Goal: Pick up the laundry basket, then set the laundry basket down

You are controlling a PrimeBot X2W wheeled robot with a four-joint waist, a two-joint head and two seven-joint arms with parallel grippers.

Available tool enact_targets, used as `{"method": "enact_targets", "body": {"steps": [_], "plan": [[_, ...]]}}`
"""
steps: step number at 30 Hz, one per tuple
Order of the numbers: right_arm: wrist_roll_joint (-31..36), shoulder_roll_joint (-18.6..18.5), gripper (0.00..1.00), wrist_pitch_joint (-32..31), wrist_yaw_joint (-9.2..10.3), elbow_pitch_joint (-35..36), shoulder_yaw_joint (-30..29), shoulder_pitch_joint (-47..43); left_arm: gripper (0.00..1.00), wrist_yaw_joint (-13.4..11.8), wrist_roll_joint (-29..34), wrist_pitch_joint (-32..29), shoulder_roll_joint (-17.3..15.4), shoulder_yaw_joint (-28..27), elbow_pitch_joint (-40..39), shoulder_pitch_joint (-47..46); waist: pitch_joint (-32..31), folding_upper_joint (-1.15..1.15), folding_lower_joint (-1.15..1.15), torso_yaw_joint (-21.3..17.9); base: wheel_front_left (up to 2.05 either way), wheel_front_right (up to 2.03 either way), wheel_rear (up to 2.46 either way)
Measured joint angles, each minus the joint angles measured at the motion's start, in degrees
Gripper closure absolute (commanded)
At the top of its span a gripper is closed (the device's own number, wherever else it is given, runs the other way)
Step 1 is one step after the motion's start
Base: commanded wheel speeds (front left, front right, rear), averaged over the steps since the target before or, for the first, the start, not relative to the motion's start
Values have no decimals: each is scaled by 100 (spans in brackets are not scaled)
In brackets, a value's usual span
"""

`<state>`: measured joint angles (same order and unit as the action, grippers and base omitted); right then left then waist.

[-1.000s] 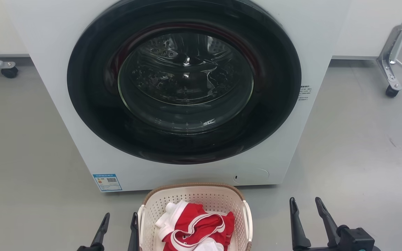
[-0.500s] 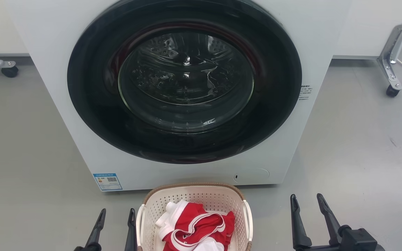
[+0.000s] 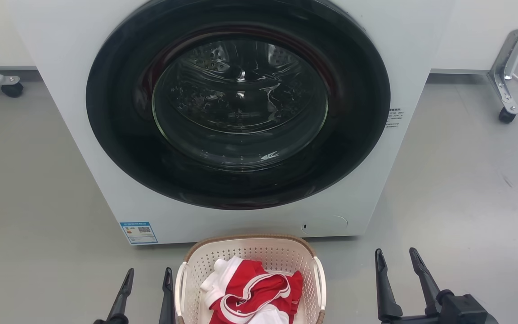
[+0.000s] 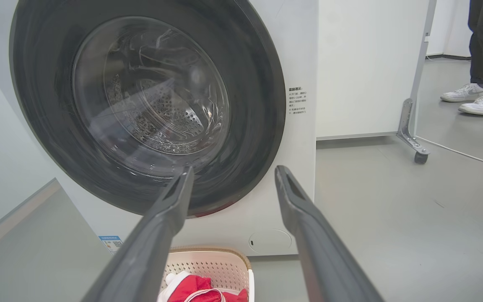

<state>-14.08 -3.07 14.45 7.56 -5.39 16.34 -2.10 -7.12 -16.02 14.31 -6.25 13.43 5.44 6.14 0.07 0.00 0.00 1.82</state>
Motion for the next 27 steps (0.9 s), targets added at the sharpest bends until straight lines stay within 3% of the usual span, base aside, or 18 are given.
{"method": "enact_targets", "body": {"steps": [1,2,13,27], "plan": [[1,1,0,0,0,0,-1,-1,0,0,1,0,2,-3,-4,1,4,0,0,0,0,0,0],[1,1,100,0,0,1,-2,-2,100,0,3,0,4,-8,-9,2,8,0,0,1,0,0,0],[-211,3,100,-80,-53,-370,-70,-176,100,64,-231,-94,43,-48,354,106,13,0,0,-9,0,0,0],[-1446,11,100,-397,-256,-457,-428,-76,100,267,-1373,-421,87,-344,472,-15,12,0,0,-36,0,0,0]]}}
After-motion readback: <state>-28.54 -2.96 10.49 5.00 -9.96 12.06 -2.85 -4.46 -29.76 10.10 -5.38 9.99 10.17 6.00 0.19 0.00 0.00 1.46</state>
